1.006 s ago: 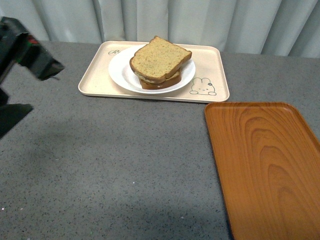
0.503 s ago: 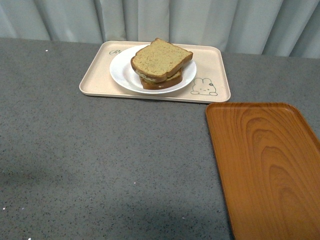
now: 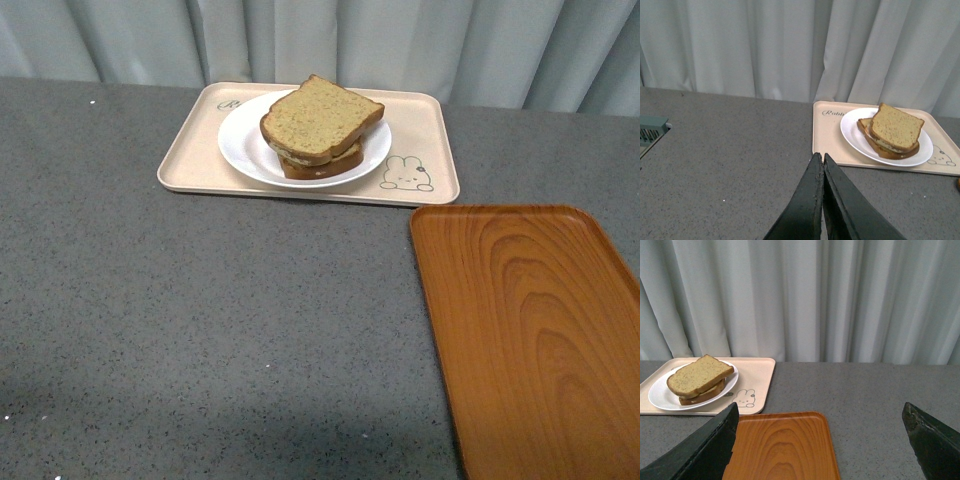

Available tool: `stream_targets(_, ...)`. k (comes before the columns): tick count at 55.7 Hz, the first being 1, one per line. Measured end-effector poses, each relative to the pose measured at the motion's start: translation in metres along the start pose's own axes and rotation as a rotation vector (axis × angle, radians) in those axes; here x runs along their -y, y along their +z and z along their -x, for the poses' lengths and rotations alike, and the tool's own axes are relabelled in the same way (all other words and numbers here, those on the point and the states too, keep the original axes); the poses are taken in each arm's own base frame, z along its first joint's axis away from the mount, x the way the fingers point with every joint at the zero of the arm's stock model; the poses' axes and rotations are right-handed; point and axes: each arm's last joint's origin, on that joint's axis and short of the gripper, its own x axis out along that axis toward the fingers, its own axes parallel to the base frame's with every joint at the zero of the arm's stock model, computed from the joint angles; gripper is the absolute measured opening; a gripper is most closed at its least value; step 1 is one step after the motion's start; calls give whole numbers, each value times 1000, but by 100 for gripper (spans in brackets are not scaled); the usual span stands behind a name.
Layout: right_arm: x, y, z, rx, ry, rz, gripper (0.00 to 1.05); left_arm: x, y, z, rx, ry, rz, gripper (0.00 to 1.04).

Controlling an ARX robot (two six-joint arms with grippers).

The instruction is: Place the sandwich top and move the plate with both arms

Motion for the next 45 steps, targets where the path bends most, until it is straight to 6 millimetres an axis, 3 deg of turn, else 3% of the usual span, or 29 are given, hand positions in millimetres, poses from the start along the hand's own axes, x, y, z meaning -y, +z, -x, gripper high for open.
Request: stream_targets(45,0,0,0,0,0,0,96,0,9,29,35,-1,0,4)
